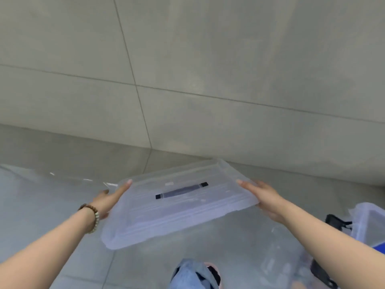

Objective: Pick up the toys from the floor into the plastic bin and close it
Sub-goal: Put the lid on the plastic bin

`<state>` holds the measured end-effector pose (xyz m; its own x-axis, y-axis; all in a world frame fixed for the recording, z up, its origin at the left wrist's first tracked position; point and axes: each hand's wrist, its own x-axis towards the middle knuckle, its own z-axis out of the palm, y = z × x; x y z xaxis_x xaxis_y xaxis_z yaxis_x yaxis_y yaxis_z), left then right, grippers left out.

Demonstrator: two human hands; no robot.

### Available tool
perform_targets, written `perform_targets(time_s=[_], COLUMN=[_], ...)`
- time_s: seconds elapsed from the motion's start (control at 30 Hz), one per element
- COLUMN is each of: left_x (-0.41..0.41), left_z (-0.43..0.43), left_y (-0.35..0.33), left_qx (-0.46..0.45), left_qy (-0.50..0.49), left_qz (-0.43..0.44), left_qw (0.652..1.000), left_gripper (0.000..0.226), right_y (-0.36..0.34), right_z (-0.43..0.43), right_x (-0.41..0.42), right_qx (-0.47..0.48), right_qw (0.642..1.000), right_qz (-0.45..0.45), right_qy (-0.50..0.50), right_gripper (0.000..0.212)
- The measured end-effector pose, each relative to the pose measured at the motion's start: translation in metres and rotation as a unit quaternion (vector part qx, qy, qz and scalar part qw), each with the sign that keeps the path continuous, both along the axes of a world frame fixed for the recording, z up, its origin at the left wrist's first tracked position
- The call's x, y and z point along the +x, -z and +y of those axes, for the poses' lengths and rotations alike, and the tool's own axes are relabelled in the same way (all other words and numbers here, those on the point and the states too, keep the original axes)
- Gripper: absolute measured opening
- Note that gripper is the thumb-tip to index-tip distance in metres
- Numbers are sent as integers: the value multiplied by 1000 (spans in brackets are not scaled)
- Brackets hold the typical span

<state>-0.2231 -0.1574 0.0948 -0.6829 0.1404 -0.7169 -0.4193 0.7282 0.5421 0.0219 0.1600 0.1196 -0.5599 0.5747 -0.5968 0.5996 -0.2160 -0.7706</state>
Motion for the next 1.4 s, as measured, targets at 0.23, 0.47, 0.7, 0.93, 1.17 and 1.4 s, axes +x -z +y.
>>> perform_targets(time_s=[0.23,0.47,0.7,0.93,1.17,1.4], left_x=[7,29,76,176,266,338], left_z=[23,56,124,216,291,352], left_y=[-124,-255,-322,-339,-316,-278], left_qx=[182,393,382,392,467,366], left_qy=[35,84,297,314,232,238], left_qz=[11,-38,22,305,257,163], left_qw=[983,915,875,809,814,885], left_gripper=[92,90,122,112,55,57], right_y=[-111,-247,-351,-414,-390,-280], right_z=[11,25,38,51,61,50], right_x=[26,100,199,320,418,499], right_qx=[78,241,462,518,426,219], right_qw=[996,966,883,838,875,916], right_qz=[27,-17,-79,-145,-51,55], right_qy=[-14,-93,-17,91,225,331], right_gripper=[76,86,79,89,83,63])
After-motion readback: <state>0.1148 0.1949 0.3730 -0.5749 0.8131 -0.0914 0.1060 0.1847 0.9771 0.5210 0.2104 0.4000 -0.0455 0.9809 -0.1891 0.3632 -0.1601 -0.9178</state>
